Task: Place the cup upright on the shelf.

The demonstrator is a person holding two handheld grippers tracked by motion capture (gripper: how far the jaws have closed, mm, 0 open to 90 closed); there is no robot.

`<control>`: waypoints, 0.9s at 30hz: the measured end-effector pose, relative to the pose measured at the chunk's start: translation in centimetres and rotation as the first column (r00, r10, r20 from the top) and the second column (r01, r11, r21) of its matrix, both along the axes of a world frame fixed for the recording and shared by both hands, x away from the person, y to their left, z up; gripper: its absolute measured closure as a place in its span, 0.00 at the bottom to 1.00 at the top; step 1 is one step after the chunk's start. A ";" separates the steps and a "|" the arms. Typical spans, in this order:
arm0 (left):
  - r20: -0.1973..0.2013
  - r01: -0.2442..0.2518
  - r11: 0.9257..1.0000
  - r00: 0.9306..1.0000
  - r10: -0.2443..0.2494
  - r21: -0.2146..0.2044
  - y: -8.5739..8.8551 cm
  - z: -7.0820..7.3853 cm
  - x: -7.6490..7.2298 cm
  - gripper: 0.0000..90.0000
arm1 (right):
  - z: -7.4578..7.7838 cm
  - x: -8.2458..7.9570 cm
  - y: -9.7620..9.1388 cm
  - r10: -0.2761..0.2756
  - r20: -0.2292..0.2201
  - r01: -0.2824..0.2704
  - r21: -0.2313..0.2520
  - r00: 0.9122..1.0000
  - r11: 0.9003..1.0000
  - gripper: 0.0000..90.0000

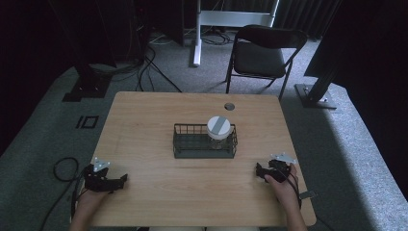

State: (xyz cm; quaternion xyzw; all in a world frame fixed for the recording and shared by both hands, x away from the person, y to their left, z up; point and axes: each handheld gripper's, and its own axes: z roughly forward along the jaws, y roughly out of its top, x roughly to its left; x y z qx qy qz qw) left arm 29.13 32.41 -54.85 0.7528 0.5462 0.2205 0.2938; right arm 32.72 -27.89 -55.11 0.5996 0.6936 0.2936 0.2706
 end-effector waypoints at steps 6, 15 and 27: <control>0.000 0.000 1.000 1.000 0.000 0.000 0.0 0.0 0.0 0.00 | 0.0 0.0 -0.5 0.009 -0.016 -0.008 0.030 1.000 1.000 0.13; 0.001 0.000 1.000 1.000 0.000 0.000 0.0 0.0 0.0 0.00 | -0.1 -0.1 -1.0 0.069 -0.017 -0.069 0.033 0.997 0.997 0.13; 0.001 0.000 1.000 1.000 0.000 0.000 0.0 0.0 0.0 0.00 | -0.1 -0.1 -1.1 0.080 -0.017 -0.079 0.033 0.997 0.996 0.13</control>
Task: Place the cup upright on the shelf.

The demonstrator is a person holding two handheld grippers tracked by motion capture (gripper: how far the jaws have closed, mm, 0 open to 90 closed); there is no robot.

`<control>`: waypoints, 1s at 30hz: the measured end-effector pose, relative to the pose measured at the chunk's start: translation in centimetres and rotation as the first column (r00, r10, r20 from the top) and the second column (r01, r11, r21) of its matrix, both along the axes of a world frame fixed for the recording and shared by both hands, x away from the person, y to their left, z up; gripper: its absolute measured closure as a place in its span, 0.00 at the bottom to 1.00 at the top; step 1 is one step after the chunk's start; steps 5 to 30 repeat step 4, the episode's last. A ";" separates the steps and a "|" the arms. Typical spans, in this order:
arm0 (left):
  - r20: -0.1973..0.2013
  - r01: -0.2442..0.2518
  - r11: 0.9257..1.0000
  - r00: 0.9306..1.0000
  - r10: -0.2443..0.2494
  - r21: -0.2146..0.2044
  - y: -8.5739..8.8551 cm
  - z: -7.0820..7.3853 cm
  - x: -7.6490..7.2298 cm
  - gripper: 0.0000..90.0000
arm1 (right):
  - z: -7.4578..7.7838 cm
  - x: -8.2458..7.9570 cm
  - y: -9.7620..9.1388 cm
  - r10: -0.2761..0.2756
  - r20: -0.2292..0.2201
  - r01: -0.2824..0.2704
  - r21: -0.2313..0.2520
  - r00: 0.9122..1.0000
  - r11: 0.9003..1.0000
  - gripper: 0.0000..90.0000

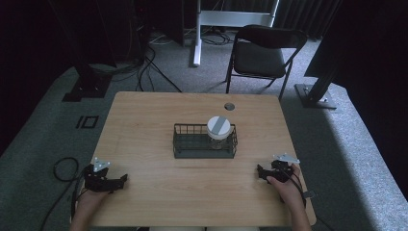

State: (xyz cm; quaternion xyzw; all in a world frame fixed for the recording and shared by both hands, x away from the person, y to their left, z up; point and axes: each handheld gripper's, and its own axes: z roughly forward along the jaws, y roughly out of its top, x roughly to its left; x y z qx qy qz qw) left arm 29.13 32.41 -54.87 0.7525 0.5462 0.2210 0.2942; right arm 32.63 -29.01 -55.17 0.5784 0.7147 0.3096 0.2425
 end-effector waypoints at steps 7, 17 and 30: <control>0.000 0.000 1.000 1.000 0.000 0.000 0.0 0.0 0.0 0.00 | 0.0 0.0 0.0 0.000 0.000 0.000 0.000 1.000 1.000 0.13; 0.000 0.000 1.000 1.000 0.000 0.000 0.0 0.0 0.0 0.00 | 0.0 0.0 0.0 0.000 0.000 0.000 0.000 1.000 1.000 0.13; 0.000 0.000 1.000 1.000 0.000 0.000 0.0 0.0 0.0 0.00 | 0.0 0.0 0.0 0.000 0.000 0.000 0.000 1.000 1.000 0.13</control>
